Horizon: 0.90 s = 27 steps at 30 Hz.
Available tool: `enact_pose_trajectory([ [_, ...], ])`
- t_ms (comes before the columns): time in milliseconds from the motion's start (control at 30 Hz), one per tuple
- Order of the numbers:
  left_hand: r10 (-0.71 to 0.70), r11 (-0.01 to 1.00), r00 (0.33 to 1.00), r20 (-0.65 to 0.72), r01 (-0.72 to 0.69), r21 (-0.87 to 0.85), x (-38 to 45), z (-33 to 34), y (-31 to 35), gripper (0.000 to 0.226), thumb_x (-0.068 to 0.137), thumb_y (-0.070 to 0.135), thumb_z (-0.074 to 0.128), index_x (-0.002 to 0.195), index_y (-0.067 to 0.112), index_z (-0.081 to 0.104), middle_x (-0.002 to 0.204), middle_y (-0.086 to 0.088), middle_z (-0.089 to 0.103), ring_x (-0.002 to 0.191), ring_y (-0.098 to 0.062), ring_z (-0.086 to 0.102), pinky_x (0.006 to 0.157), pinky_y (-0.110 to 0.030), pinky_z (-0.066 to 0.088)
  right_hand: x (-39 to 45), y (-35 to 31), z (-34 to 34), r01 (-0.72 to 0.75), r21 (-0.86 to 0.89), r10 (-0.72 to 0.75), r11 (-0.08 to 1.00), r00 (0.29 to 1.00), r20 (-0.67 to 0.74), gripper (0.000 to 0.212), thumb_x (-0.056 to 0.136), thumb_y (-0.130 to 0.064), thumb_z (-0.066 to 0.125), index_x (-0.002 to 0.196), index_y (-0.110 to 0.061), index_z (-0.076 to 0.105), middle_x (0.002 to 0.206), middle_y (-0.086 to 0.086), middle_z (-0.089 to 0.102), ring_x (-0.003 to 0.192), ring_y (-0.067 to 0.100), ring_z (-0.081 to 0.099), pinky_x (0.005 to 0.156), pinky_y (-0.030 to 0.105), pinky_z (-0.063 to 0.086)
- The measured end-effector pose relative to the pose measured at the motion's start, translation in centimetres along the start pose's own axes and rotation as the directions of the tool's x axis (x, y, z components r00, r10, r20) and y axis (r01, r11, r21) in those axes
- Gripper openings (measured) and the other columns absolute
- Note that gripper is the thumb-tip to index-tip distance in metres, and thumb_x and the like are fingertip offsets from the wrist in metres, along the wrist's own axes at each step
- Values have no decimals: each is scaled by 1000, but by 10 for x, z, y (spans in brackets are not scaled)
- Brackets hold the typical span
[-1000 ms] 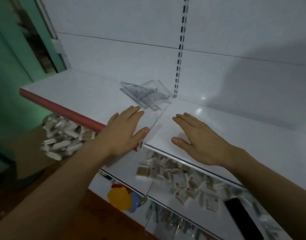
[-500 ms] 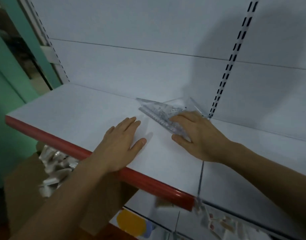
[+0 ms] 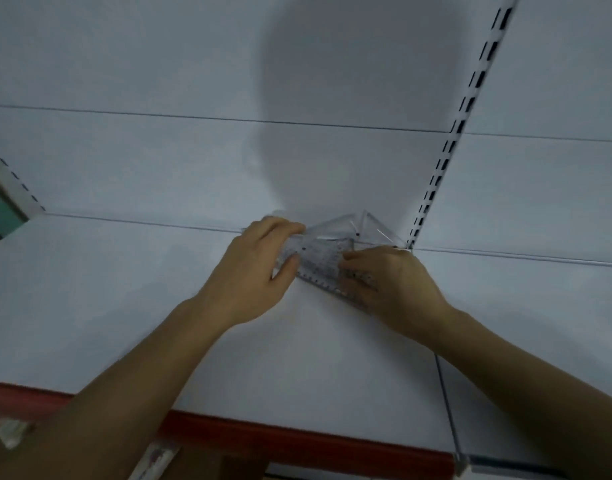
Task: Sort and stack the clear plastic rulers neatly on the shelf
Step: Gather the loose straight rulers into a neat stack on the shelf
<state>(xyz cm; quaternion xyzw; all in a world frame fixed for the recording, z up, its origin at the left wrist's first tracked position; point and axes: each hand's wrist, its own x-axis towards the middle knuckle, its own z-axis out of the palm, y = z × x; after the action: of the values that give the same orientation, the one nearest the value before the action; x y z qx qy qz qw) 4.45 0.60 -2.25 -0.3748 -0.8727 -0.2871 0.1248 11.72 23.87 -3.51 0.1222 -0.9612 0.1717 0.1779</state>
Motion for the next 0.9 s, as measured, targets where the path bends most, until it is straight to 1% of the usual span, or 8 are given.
enact_pose_trajectory([
  [100,70,995,994,-82,-76,-66,10,13,-6,37,95,27,48,126,12,61,120,-1,61,109,-17,57,96,-27,45,-7,-6,-5,-69,68,79,995,986,-148,5,79,-13,83,80,-16,79,85,0,76,79,16,68,74,37,55],
  [267,114,967,977,-181,-150,-204,6,25,-9,30,88,10,53,116,11,64,106,2,62,100,-15,59,89,-29,48,-16,-14,-1,-215,87,232,973,907,-352,11,83,-6,78,86,-17,79,94,-5,77,88,15,68,84,30,53],
  [333,123,955,972,-200,-170,-243,3,23,-9,30,86,6,54,113,11,64,104,3,62,98,-14,59,89,-23,45,-18,-21,2,-254,75,264,964,898,-351,13,84,-13,78,97,-17,77,104,-4,76,97,15,65,90,24,48],
  [400,132,943,968,-212,-188,-273,2,21,-8,29,84,4,55,111,10,65,102,3,61,97,-13,60,89,-18,43,-20,-27,8,-286,19,282,958,928,-243,34,84,-25,78,117,-17,73,117,-1,73,110,17,61,98,22,44],
  [500,120,933,969,-215,-185,-310,0,19,-9,28,83,2,55,108,10,66,102,2,62,97,-13,60,88,-18,44,-23,-29,15,-215,-107,189,971,959,-210,29,89,-28,69,115,-17,75,116,-1,74,108,24,66,90,42,55],
  [600,123,924,968,-218,-191,-330,0,19,-10,28,82,0,55,105,10,66,100,3,61,96,-13,60,87,-17,44,-26,-27,13,-162,-88,128,983,944,-305,17,92,-21,67,99,-13,80,107,1,77,98,22,70,85,39,56],
  [733,161,914,965,-205,-224,-339,2,22,-10,28,82,1,54,105,11,65,102,2,61,97,-13,61,87,-20,47,-30,-29,15,-201,-123,162,972,948,-275,26,81,-20,74,106,-14,77,107,0,75,95,22,69,82,38,56],
  [900,173,914,973,-153,-216,-344,1,28,-10,30,83,6,53,110,17,64,106,6,59,103,-12,59,89,-27,49,-30,-29,13,-126,-147,62,981,923,-379,16,84,-6,74,98,-10,79,100,3,75,88,21,69,79,35,54],
])
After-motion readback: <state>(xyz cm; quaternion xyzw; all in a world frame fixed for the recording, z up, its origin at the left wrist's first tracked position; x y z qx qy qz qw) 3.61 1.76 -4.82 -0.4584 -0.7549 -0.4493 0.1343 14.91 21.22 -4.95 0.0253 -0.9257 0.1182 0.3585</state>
